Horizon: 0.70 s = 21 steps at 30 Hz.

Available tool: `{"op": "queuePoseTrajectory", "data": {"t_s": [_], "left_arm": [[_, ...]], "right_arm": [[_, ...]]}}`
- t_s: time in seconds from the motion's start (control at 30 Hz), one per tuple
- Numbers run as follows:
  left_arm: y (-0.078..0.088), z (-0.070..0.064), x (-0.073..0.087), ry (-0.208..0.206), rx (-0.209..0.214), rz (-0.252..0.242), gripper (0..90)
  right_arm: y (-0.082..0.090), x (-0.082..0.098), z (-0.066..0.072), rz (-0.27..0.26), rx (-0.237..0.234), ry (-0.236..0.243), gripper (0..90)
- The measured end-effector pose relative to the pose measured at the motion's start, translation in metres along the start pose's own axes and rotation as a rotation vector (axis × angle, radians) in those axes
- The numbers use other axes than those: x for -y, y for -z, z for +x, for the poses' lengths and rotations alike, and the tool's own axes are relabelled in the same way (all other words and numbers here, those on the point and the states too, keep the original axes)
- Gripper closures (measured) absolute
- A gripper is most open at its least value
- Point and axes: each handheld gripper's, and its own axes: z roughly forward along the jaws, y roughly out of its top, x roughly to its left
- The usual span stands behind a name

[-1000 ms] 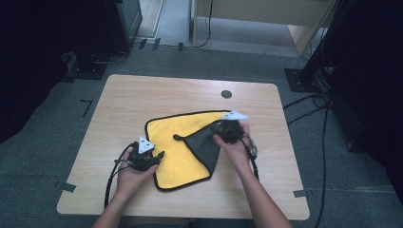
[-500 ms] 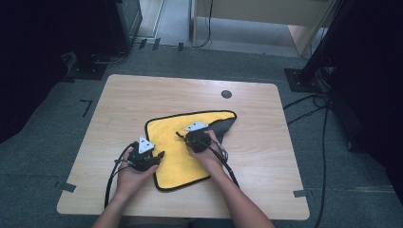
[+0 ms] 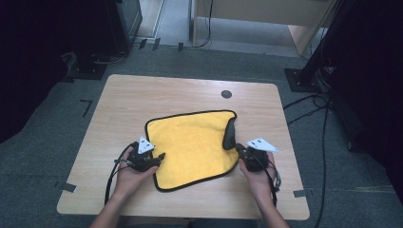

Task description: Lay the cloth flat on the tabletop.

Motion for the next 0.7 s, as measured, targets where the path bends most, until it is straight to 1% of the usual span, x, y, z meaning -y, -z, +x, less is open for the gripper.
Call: {"op": "queuePoseTrajectory", "data": {"t_s": [0.03,0.07,0.1,0.13,0.17,0.2,0.23,0.27,0.3,0.33,0.37,0.4,0.43,0.47,0.5,0.53,0.57,0.6,0.63,0.67,0.7], "left_arm": [[0.007,-0.002,-0.001,0.004,0.019,0.008,42.1],[0.007,-0.002,-0.001,0.004,0.019,0.008,42.0],[0.011,-0.008,0.0,-0.012,0.024,0.015,41.9],[0.011,-0.008,0.0,-0.012,0.024,0.015,41.8],[0.017,-0.017,0.003,-0.035,0.035,0.023,41.8],[0.017,-0.017,0.003,-0.035,0.035,0.023,41.7],[0.02,-0.022,0.005,-0.046,0.041,0.022,41.7],[0.023,-0.026,0.007,-0.066,0.044,0.023,41.7],[0.025,-0.03,0.009,-0.074,0.047,0.022,41.7],[0.026,-0.033,0.01,-0.085,0.051,0.022,41.7],[0.029,-0.038,0.012,-0.097,0.052,0.019,41.8],[0.029,-0.038,0.012,-0.097,0.052,0.019,42.3],[0.03,-0.041,0.013,-0.105,0.05,0.017,43.7],[0.032,-0.043,0.013,-0.113,0.056,0.017,43.7],[0.033,-0.045,0.014,-0.116,0.07,0.016,46.9],[0.034,-0.047,0.016,-0.123,0.087,0.016,46.9],[0.035,-0.05,0.019,-0.141,0.113,0.022,48.5],[0.035,-0.052,0.021,-0.157,0.121,0.026,48.5],[0.035,-0.052,0.021,-0.157,0.121,0.026,48.3],[0.034,-0.054,0.023,-0.185,0.136,0.033,48.3],[0.031,-0.057,0.025,-0.227,0.162,0.058,47.7]], "right_arm": [[0.013,0.015,-0.011,0.011,0.023,-0.033,88.6],[0.013,0.015,-0.011,0.011,0.023,-0.033,88.6],[0.024,0.029,-0.023,0.022,0.021,-0.092,88.5],[0.024,0.029,-0.023,0.022,0.021,-0.092,88.5],[0.031,0.04,-0.034,0.035,0.023,-0.134,88.7],[0.031,0.04,-0.034,0.035,0.023,-0.134,88.7],[0.033,0.045,-0.039,0.043,0.034,-0.146,90.0],[0.037,0.052,-0.048,0.055,0.048,-0.18,90.0],[0.037,0.052,-0.048,0.055,0.048,-0.18,90.0],[0.038,0.055,-0.052,0.056,0.055,-0.196,88.2],[0.04,0.059,-0.057,0.054,0.072,-0.206,79.4],[0.04,0.059,-0.057,0.054,0.072,-0.206,79.4],[0.044,0.058,-0.054,0.014,0.069,-0.183,76.9],[0.044,0.058,-0.054,0.014,0.069,-0.183,76.9],[0.047,0.053,-0.048,-0.015,0.062,-0.141,73.9],[0.047,0.053,-0.048,-0.015,0.062,-0.141,73.9],[0.049,0.049,-0.044,-0.047,0.076,-0.118,67.2],[0.049,0.048,-0.044,-0.059,0.076,-0.121,64.4],[0.049,0.048,-0.044,-0.059,0.076,-0.121,64.4],[0.048,0.047,-0.044,-0.067,0.077,-0.127,62.4],[0.046,0.048,-0.046,-0.066,0.082,-0.144,58.6]]}}
